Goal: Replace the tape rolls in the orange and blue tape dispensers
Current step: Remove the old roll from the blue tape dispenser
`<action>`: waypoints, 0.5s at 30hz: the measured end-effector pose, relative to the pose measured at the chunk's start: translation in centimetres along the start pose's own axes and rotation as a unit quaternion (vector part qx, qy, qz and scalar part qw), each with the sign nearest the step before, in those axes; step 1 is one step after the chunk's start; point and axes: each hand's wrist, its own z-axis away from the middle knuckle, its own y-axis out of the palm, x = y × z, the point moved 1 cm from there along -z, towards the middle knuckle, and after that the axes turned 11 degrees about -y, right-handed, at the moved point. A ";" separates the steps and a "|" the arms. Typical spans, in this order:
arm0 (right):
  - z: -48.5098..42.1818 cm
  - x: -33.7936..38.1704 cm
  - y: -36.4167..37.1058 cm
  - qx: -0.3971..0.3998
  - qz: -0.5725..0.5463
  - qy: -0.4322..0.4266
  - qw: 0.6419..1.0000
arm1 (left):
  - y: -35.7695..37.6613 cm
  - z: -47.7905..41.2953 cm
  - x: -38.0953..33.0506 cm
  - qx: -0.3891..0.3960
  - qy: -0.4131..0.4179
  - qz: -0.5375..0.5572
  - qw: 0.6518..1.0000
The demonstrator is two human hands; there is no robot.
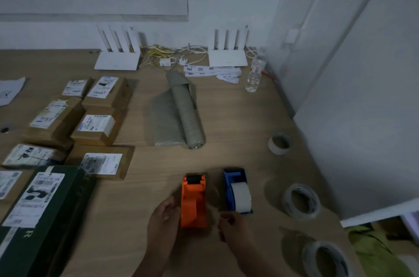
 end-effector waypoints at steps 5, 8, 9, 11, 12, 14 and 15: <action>0.8 0.1 -2.8 -0.034 -0.005 -0.025 0.999 | 0.7 2.3 -2.8 -0.050 0.085 -0.001 0.995; 1.3 0.5 -4.7 -0.068 -0.007 -0.031 0.997 | 1.9 3.4 -4.2 -0.038 0.142 -0.022 0.989; 1.4 0.7 -5.3 -0.084 -0.008 -0.034 0.996 | 2.4 3.6 -4.7 -0.029 0.153 -0.027 0.987; 1.1 1.0 -6.7 -0.108 -0.006 -0.041 0.993 | 3.6 4.3 -5.4 0.000 0.167 -0.034 0.985; 0.8 1.3 -7.2 -0.113 0.000 -0.044 0.993 | 4.2 4.5 -5.6 0.016 0.168 -0.039 0.985; 0.1 2.0 -8.5 -0.110 0.019 -0.050 0.993 | 5.8 4.9 -5.7 0.047 0.157 -0.037 0.986; -0.2 2.4 -9.0 -0.109 0.033 -0.053 0.992 | 6.5 4.8 -5.6 0.065 0.144 -0.033 0.987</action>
